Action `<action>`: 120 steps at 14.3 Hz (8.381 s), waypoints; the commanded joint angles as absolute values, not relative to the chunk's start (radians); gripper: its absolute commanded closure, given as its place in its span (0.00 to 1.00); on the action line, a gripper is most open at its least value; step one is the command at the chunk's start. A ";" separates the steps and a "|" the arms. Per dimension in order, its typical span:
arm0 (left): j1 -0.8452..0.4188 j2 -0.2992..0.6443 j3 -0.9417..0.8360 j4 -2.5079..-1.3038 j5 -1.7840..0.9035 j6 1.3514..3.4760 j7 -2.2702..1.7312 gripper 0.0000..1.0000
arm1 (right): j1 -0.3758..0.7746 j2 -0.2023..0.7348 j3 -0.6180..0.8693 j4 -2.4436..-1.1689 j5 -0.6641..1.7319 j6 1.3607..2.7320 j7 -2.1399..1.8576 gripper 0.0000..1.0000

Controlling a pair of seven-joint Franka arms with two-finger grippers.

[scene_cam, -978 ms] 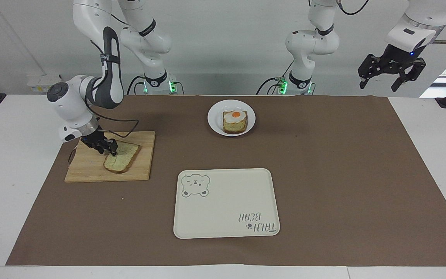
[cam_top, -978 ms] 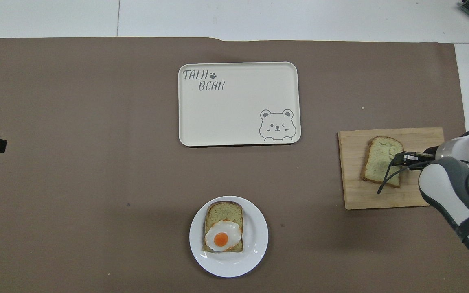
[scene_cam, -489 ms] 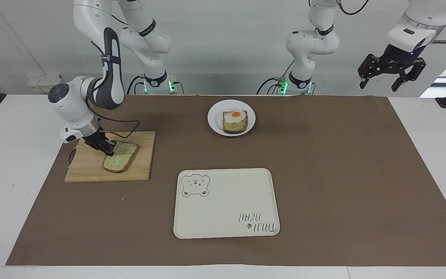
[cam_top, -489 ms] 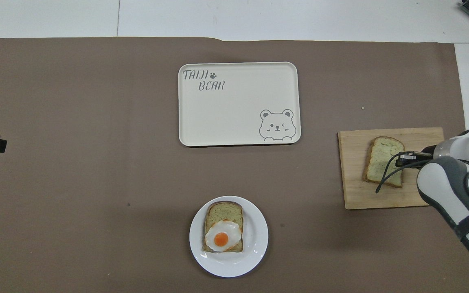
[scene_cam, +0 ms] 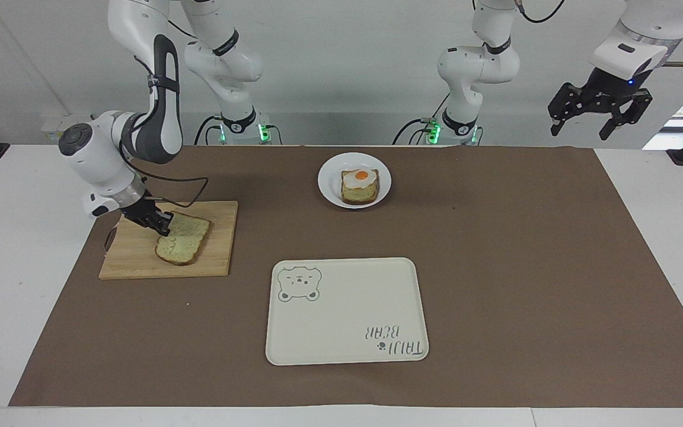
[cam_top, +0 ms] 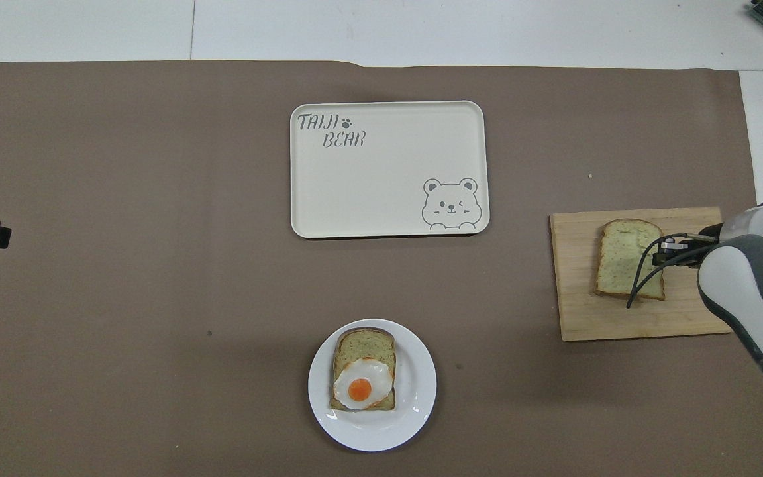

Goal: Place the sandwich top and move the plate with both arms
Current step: 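Carry the bread slice with the right gripper over the egg plate, then lower the bread onto the egg slice and open the right gripper, then withdraw the right gripper while the left gripper reaches toward the plate, then move the left gripper to the plate rim and grip it, then slide the plate with the left gripper onto the bear tray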

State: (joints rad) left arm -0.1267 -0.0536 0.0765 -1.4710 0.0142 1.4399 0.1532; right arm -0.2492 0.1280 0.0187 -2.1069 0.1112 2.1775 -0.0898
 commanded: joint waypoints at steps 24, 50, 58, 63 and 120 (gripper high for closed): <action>-0.121 -0.080 0.072 -1.497 0.017 1.436 0.149 0.00 | 0.279 -0.084 0.138 -2.310 0.722 2.259 -0.018 1.00; -0.120 -0.080 0.072 -1.497 0.017 1.436 0.149 0.00 | 0.404 -0.086 0.127 -2.301 0.755 2.427 0.229 0.00; -0.121 -0.080 0.072 -1.497 0.017 1.433 0.150 0.00 | 0.145 0.043 0.129 -1.970 0.395 2.146 0.216 0.00; -0.121 -0.135 0.072 -1.597 -0.129 1.456 0.156 0.00 | 0.037 0.040 0.127 -1.806 0.060 1.936 0.177 0.00; -0.241 -0.129 0.058 -2.513 -1.496 2.137 0.868 1.00 | -0.092 -0.060 0.064 -1.624 -0.025 1.537 0.018 0.00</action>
State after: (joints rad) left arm -0.3093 -0.1664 0.0635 -2.5754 -1.4462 2.2161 0.8208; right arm -0.0934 -0.0636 0.0671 -1.6307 -0.0281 1.5486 0.0297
